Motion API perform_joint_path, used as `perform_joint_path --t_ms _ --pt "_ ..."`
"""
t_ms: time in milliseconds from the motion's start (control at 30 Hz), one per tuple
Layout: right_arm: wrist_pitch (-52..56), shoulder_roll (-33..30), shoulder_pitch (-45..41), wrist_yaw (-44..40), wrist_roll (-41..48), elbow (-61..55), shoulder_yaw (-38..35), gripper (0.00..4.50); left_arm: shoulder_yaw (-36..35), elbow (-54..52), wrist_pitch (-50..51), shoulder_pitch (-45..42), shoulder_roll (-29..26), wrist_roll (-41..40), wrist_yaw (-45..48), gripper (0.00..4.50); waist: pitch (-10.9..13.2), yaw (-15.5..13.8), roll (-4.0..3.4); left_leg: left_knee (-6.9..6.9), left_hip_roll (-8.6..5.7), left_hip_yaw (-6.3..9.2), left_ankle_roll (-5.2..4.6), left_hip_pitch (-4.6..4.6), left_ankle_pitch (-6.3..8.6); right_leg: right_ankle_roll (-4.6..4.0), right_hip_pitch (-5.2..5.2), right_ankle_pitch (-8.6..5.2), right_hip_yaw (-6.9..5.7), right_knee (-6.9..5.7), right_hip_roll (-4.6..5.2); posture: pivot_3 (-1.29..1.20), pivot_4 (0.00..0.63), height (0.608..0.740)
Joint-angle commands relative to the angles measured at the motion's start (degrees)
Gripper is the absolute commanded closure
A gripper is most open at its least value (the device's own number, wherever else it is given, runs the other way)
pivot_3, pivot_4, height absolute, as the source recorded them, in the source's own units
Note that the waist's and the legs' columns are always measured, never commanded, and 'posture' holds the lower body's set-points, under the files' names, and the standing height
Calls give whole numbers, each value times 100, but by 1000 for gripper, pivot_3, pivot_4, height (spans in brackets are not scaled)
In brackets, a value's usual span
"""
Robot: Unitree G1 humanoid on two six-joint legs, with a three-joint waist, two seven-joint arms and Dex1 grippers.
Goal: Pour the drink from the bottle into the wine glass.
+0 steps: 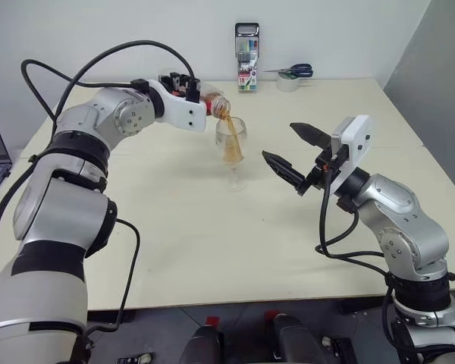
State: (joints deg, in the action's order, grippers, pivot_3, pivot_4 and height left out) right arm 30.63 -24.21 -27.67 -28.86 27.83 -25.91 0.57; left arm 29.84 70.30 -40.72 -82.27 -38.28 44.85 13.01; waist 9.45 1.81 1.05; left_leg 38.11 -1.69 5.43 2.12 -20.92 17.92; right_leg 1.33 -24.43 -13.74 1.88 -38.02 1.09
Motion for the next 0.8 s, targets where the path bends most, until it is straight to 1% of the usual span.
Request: perform_joint_path --t_ms 33,800 --pt "-164 -6 -89 -35 -1 -87 -140 0 11 -74 -61 -332 -147 43 -174 2784 0 0 0 0 -1 0 0 0 0 0 0 0 0 0 0 0 150 740" --pt "-264 69 -55 -12 -38 -72 -82 0 295 13 -111 -611 -191 486 -528 2784 0 0 0 2 -9 -6 0 0 0 0 0 0 1 -4 0 0 150 740"
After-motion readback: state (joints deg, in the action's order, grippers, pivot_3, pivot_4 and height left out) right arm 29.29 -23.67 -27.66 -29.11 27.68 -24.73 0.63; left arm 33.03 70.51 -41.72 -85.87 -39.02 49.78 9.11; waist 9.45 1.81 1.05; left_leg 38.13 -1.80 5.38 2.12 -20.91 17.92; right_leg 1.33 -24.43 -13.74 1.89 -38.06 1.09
